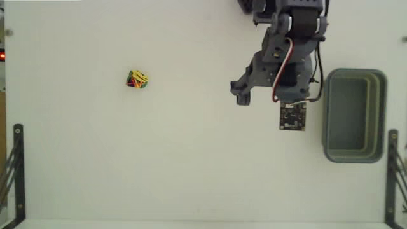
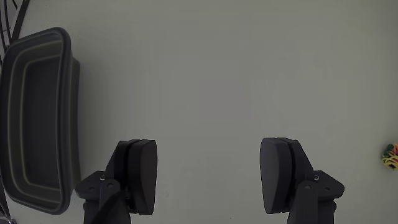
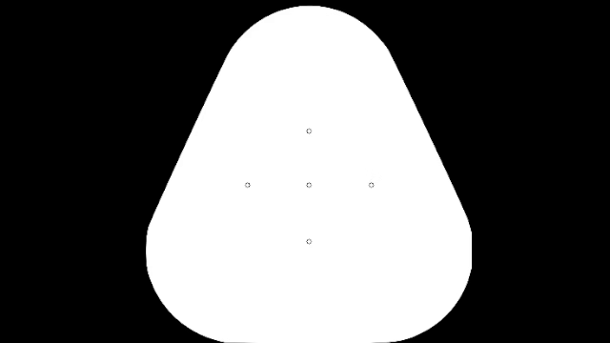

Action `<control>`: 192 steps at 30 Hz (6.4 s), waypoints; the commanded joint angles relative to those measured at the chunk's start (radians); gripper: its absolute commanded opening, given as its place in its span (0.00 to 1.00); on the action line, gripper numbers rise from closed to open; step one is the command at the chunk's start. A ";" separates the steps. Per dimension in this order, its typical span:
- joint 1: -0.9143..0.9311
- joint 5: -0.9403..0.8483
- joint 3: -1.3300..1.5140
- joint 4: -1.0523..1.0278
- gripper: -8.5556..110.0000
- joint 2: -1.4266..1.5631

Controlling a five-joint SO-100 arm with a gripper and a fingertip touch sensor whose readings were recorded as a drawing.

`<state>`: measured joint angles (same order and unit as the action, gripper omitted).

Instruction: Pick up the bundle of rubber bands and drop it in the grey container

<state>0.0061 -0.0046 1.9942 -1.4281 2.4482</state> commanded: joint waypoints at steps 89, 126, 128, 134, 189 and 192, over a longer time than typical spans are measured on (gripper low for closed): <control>0.340 0.005 0.005 -0.002 1.00 0.032; 0.608 0.005 0.005 -0.002 1.00 0.032; 0.622 0.005 0.005 -0.002 1.00 0.032; 0.664 0.005 0.005 -0.002 1.00 0.032; 0.950 0.005 0.005 -0.002 1.00 0.032; 0.970 0.005 0.005 -0.002 1.00 0.032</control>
<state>0.9434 -0.0046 1.9942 -1.4281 2.4482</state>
